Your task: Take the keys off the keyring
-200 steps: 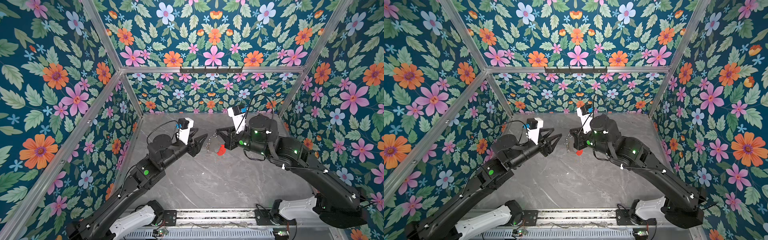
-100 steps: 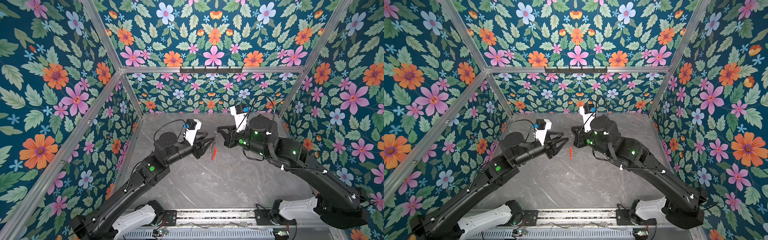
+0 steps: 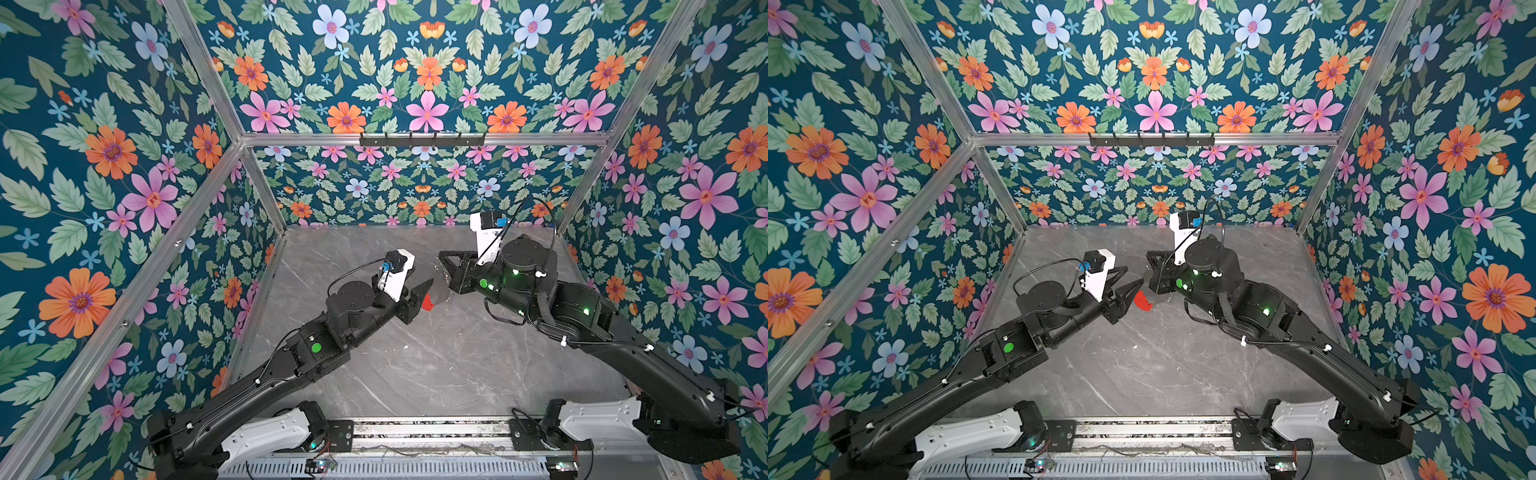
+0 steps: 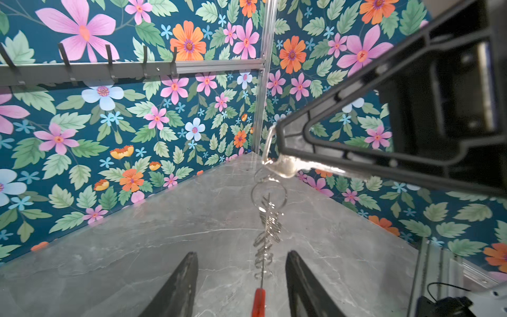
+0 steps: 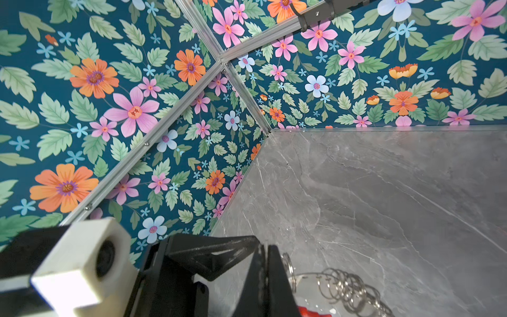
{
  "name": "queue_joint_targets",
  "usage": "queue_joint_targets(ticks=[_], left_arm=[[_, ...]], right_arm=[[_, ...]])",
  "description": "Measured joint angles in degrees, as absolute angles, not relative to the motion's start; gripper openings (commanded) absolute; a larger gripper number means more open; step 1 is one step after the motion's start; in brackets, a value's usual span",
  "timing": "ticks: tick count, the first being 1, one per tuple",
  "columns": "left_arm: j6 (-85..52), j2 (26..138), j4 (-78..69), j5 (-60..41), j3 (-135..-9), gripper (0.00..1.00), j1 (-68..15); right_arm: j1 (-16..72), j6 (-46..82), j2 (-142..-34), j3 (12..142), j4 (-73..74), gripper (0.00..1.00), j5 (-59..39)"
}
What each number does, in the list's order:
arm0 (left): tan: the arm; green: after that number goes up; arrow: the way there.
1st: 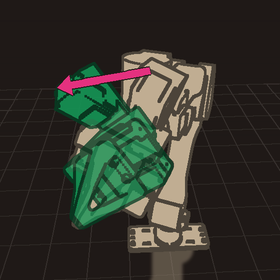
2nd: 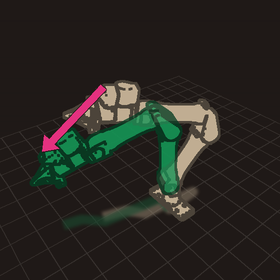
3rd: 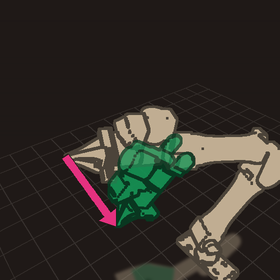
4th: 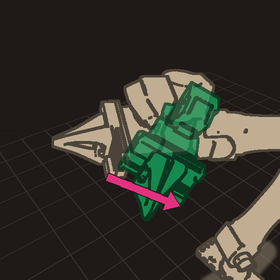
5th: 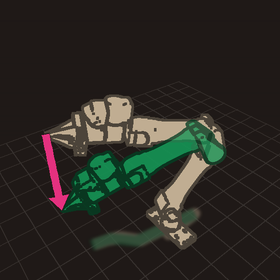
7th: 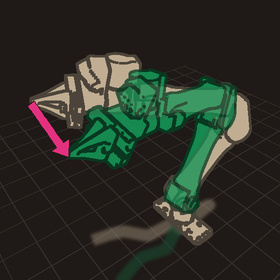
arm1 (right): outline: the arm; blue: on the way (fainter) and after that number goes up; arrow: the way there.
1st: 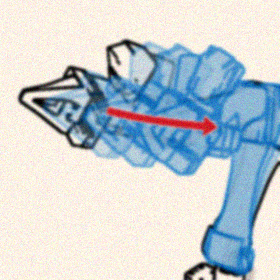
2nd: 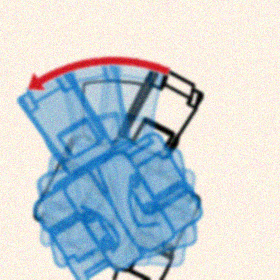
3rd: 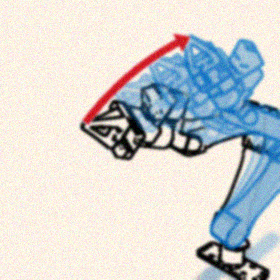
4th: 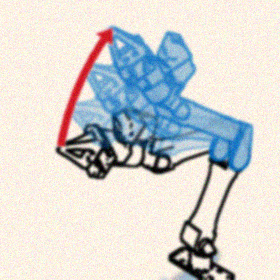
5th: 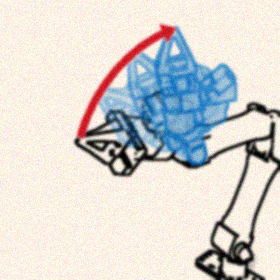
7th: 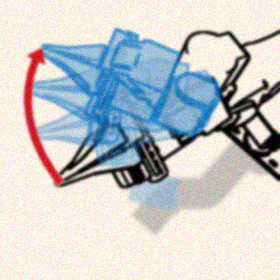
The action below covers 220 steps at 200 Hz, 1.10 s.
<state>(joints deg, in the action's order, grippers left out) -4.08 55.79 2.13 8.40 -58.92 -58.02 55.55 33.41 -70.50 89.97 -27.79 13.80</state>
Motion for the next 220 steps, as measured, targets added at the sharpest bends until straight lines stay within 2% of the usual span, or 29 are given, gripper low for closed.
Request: queue_joint_targets(ticks=[59,85,100,167,220], left_arm=[[-0.89,54.19,-3.46,10.59,-56.01,0.57,-59.0],[0.49,54.54,-5.74,10.61,-55.09,0.49,-59.79],[1.89,54.96,-7.03,11.4,-54.59,0.48,-60.47],[7.86,58.67,-16.51,18.87,-50.54,0.52,-65.89],[12.14,61.3,-21.43,26.17,-50.17,0.49,-67.64]], right_arm=[[55.55,40.66,-69.69,86.5,-23.51,0.0,15.22],[55.55,43.2,-69.69,85.3,-21.65,0.0,15.59],[55.55,44.07,-69.73,85.17,-20.82,0.0,15.66],[55.55,47.0,-69.97,84.25,-17.69,0.0,15.81],[55.55,47.59,-69.84,83.81,-16.64,0.0,15.59]])
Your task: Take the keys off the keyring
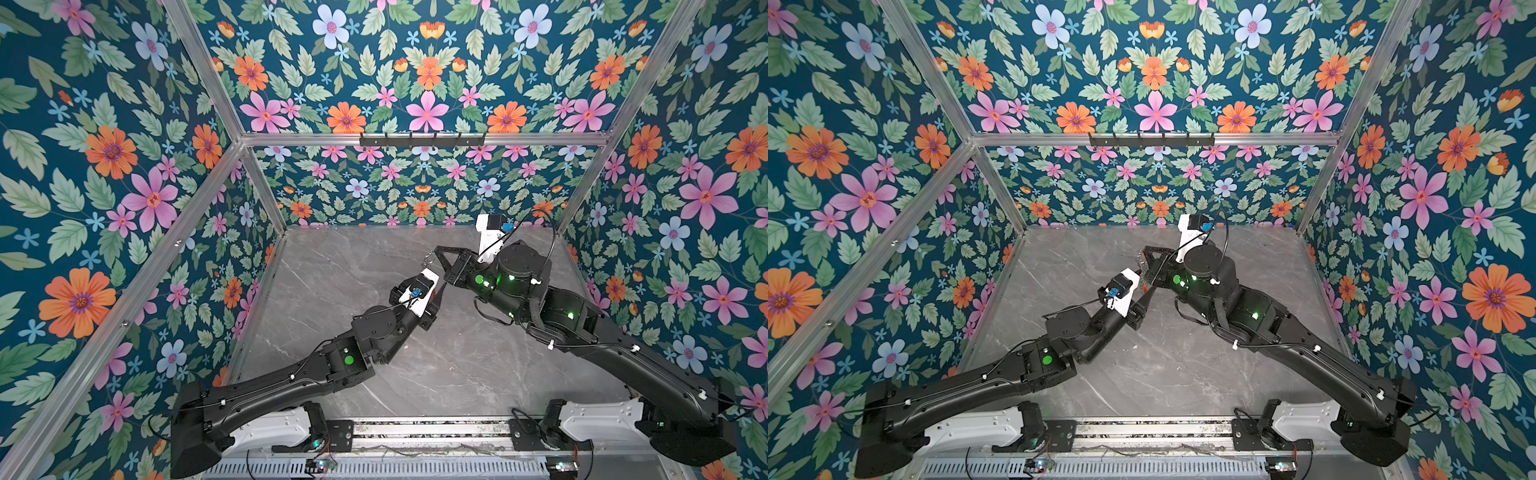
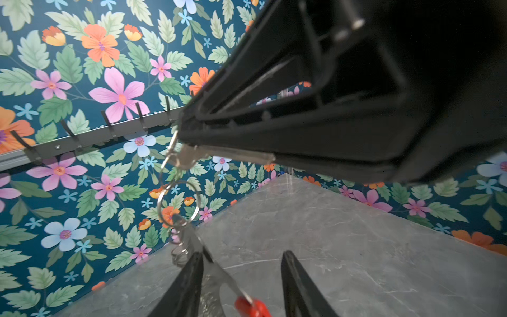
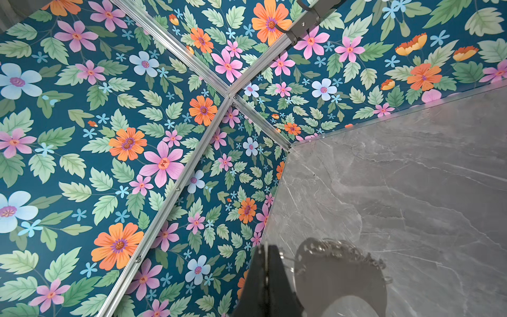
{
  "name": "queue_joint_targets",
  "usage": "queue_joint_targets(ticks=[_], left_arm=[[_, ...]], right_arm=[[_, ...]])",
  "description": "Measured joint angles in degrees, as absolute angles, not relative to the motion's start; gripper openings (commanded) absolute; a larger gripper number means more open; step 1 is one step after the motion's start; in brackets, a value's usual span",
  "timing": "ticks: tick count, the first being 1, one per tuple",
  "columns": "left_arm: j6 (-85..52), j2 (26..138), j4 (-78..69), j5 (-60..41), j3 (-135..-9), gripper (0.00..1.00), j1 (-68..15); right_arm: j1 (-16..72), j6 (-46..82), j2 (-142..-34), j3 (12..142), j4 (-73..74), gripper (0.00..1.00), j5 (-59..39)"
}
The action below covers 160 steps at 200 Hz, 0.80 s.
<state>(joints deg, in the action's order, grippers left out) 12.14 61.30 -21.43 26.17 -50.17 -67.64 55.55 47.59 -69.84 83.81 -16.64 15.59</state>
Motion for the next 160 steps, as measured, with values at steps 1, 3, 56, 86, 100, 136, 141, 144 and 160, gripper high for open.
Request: queue_joint_targets(ticks=[1,3,56,86,100,136,141,144,160], left_arm=[[12.14,61.25,-21.43,26.26,-50.17,0.49,-67.64],[12.12,61.21,-21.45,26.57,-50.17,0.49,-67.64],[12.56,58.76,-19.84,32.95,-50.61,0.48,-67.81],[12.53,57.32,-19.0,34.81,-50.59,0.47,-68.27],[12.64,56.97,-19.0,35.53,-50.61,0.47,-69.12],[14.5,56.8,-19.9,36.29,-50.06,0.47,-71.66],[15.2,57.04,-20.36,36.58,-49.98,0.47,-72.18],[15.51,57.23,-20.82,36.95,-49.91,0.47,-72.55],[18.65,59.07,-24.49,37.87,-49.06,0.46,-74.85]], right_arm=[[55.55,47.59,-69.84,83.81,-16.64,0.0,15.59],[55.55,47.59,-69.8,83.77,-16.62,0.0,15.59],[55.55,47.62,-69.17,82.98,-16.36,0.0,15.59],[55.55,47.62,-69.25,82.7,-16.1,0.0,15.62],[55.53,47.64,-69.36,82.7,-16.08,0.0,15.64],[55.55,47.77,-69.76,82.78,-16.05,0.0,15.64],[55.55,47.77,-69.8,82.81,-16.08,0.0,15.64],[55.55,47.77,-69.84,82.83,-16.05,0.0,15.64],[55.55,47.79,-70.06,82.87,-16.01,0.0,15.62]])
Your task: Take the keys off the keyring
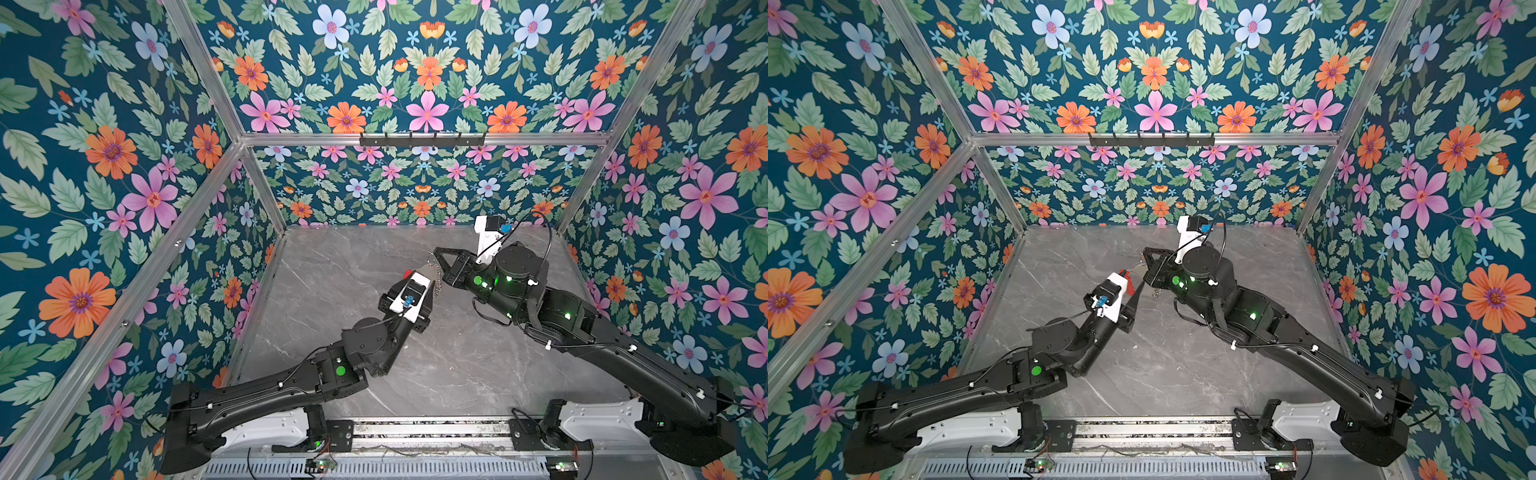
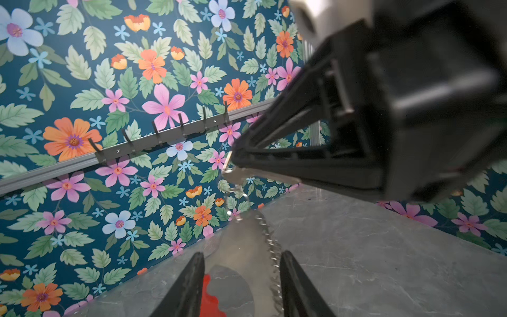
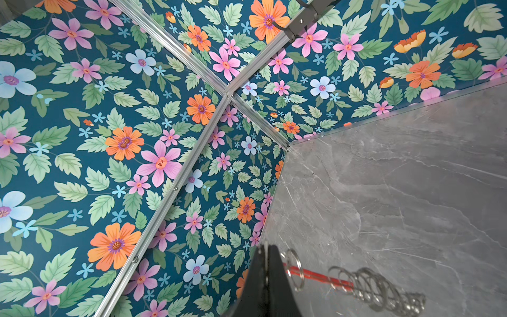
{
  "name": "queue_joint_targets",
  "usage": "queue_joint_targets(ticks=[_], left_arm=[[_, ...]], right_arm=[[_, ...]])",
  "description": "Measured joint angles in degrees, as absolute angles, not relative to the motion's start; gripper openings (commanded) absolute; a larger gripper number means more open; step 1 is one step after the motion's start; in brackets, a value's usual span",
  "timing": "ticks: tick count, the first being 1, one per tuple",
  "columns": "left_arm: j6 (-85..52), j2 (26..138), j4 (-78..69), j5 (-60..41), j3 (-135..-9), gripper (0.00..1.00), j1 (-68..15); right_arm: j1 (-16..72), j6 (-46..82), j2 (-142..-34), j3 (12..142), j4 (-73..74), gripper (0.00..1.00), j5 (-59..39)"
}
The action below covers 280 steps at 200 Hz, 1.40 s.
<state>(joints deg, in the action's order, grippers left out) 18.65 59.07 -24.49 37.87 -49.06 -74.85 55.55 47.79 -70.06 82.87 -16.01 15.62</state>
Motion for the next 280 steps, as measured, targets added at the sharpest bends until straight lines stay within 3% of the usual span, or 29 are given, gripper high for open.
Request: queue_joint_targets(ticks=[40,64,113,188,280], left_arm=[[27.59,64.86,-35.46,42.19,-47.18,0.44,-77.23],[30.83,65.95,-41.12,44.07,-46.85,0.35,-77.3],[35.55,67.37,-49.39,46.61,-46.48,0.31,-77.32],[38.89,69.14,-50.92,48.62,-46.85,0.29,-75.75],[34.41,66.13,-42.87,49.3,-47.51,0.28,-73.95]], right_arm=[[55.55,47.99,-70.54,83.29,-15.27,0.0,15.38],[55.55,48.05,-70.54,83.29,-14.85,0.0,15.11],[55.55,49.06,-70.54,83.05,-14.39,0.0,14.79],[55.55,50.3,-70.59,82.91,-13.91,0.0,13.72],[55.7,50.76,-70.43,82.63,-13.76,0.0,12.47]])
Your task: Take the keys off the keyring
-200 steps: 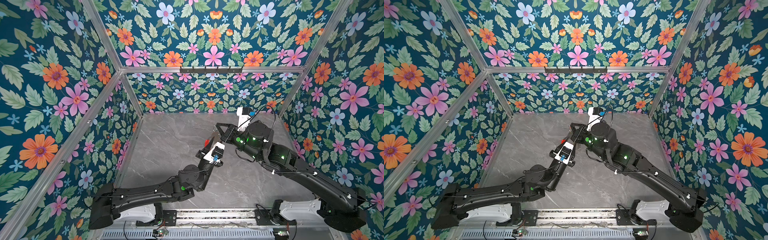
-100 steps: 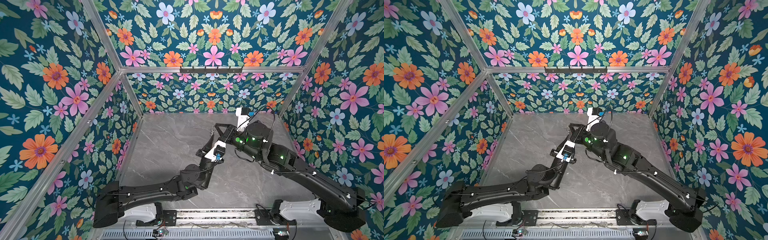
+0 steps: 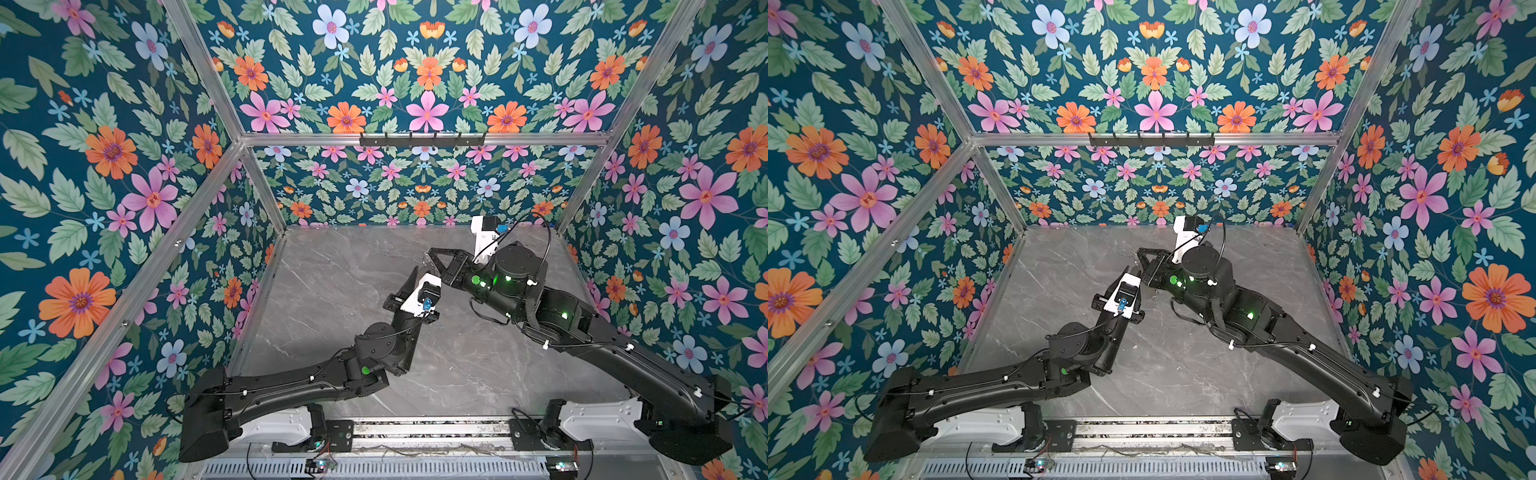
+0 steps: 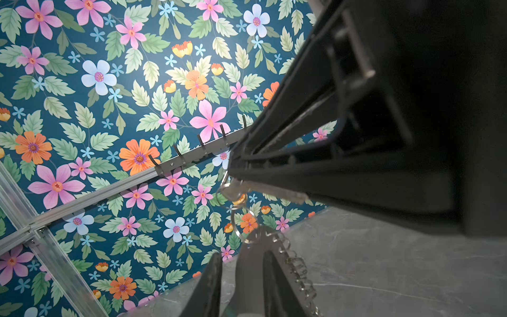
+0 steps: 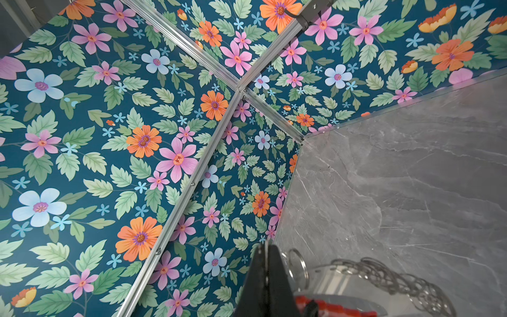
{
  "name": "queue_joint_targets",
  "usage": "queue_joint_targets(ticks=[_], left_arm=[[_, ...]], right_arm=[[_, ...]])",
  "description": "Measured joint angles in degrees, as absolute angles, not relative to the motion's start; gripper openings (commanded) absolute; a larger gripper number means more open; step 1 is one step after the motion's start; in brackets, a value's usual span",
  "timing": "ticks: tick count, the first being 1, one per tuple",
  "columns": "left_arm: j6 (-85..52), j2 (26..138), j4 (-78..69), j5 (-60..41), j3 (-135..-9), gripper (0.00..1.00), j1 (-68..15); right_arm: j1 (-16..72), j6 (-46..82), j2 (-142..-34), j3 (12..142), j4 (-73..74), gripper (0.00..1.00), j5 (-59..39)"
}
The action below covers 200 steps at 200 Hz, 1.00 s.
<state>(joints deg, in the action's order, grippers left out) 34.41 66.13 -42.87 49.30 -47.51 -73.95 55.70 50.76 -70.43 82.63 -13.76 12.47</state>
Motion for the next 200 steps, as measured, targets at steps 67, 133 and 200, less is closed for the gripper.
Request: queue_joint_targets(ticks=[67,133,200], left_arm=[[31.88,63.83,-40.88,46.13,-46.19,0.28,-72.23],[30.3,60.6,-40.29,44.95,-43.4,0.28,-72.12],[29.91,58.43,-40.84,43.07,-41.52,0.3,-72.12]], right_arm=[[55.83,57.28,-70.78,81.84,-13.74,0.0,10.63],[58.61,63.13,-70.72,81.87,-14.2,0.0,16.51],[60.03,72.71,-71.92,84.62,-20.67,0.0,24.43]])
